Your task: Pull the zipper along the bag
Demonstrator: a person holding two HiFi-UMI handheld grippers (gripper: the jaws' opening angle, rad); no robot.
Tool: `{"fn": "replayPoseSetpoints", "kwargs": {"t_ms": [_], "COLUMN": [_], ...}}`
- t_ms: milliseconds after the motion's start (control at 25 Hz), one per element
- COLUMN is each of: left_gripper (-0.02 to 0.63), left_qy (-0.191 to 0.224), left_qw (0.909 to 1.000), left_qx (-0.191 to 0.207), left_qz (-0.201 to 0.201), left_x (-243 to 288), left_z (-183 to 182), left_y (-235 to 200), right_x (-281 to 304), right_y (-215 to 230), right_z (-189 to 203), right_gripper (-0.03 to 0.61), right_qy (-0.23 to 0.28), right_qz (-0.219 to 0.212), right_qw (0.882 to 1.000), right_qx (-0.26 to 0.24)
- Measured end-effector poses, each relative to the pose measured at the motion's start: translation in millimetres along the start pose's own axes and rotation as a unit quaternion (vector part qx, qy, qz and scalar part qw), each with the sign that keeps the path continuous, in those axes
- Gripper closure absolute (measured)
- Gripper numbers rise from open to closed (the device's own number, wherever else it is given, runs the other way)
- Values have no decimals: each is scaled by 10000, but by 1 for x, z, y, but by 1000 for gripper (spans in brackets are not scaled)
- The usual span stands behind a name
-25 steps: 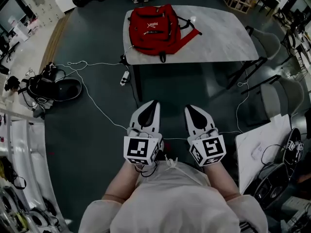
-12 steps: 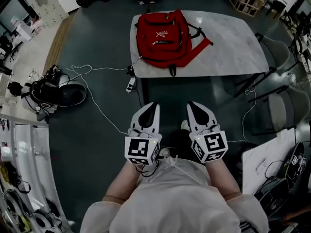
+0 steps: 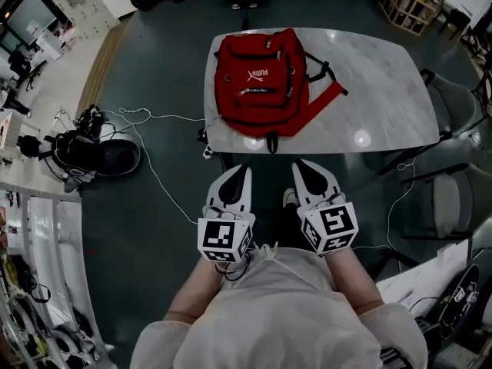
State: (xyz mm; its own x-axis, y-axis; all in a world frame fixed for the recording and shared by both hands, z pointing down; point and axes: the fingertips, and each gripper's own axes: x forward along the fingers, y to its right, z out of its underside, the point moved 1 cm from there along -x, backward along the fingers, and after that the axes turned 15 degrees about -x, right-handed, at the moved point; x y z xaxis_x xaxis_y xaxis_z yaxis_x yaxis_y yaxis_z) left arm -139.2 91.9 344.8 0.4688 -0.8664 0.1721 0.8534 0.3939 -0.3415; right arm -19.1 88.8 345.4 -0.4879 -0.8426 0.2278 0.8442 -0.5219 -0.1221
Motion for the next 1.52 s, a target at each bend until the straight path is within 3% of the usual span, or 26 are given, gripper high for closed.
{"fn": "replayPoseSetpoints", "kwargs": {"t_ms": [360, 640, 1160, 1400, 1520], "left_gripper": [594, 594, 594, 594, 594], "left_qy": [5, -95, -862, -1347, -1657], "left_qw": [9997, 9992, 9922, 9866, 9819], "left_qx": [52, -30, -490, -673, -794], "left_qz": [-246, -389, -750, -624, -456], "left_x": [144, 219, 283, 311, 322], "left_z": [-28, -23, 22, 49, 72], "left_y": [5, 2, -64, -93, -96], "right_x": [83, 127, 205, 245, 261], "right_y": [118, 173, 185, 190, 190], "right_z": [-1, 19, 71, 95, 113], "right_gripper": [551, 551, 551, 551, 549], "right_qy": [-45, -288, -931, -1347, -1642], "right_qz": [-368, -619, -1204, -1210, -1441], "right_qw": [9993, 9976, 9882, 9828, 9740], "right_qx": [-68, -112, -174, -354, -600]}}
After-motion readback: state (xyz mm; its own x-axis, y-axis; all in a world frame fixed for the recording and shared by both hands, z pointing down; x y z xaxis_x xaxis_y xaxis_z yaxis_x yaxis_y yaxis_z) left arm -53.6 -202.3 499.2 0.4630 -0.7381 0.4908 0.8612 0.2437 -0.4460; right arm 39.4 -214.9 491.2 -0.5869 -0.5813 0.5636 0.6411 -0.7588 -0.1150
